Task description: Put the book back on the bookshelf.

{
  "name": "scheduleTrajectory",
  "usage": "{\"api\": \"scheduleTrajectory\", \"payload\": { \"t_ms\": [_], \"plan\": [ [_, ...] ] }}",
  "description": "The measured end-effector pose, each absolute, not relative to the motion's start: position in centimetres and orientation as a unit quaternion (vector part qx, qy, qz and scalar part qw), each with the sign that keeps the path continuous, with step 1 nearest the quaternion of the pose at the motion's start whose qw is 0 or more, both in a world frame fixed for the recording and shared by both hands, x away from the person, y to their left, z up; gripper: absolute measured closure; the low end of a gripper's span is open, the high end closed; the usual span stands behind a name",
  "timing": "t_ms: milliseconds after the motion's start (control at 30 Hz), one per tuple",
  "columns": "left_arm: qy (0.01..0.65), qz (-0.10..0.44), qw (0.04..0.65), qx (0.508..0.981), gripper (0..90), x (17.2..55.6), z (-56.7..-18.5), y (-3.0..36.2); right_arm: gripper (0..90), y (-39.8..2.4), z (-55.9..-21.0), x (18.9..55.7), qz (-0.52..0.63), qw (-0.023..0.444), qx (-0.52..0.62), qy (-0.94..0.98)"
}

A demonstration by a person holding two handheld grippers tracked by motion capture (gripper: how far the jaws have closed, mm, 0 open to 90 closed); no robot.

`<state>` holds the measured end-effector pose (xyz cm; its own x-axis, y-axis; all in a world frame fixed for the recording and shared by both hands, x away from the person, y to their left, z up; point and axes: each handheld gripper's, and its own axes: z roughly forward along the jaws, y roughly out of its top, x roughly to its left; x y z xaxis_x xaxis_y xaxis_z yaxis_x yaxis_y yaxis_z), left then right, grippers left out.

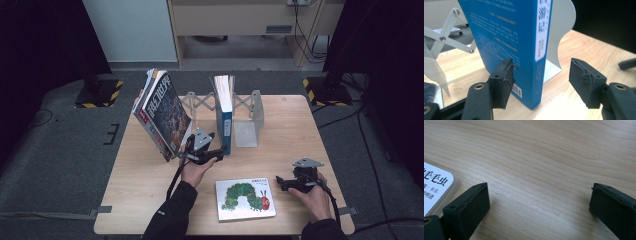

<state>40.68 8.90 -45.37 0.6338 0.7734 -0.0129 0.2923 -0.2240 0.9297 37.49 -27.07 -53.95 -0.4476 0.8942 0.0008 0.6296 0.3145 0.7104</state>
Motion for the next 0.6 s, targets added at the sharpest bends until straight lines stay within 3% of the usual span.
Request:
{"api": "scheduleTrajectory", "payload": {
  "t_ms": [600],
  "plan": [
    [0.335, 0.19, 0.479, 0.789, 30.2, 37.6, -47.4, 10.2, 5.3, -27.0, -53.9, 37.4, 0.33, 0.204, 0.487, 0.783]
  ]
}}
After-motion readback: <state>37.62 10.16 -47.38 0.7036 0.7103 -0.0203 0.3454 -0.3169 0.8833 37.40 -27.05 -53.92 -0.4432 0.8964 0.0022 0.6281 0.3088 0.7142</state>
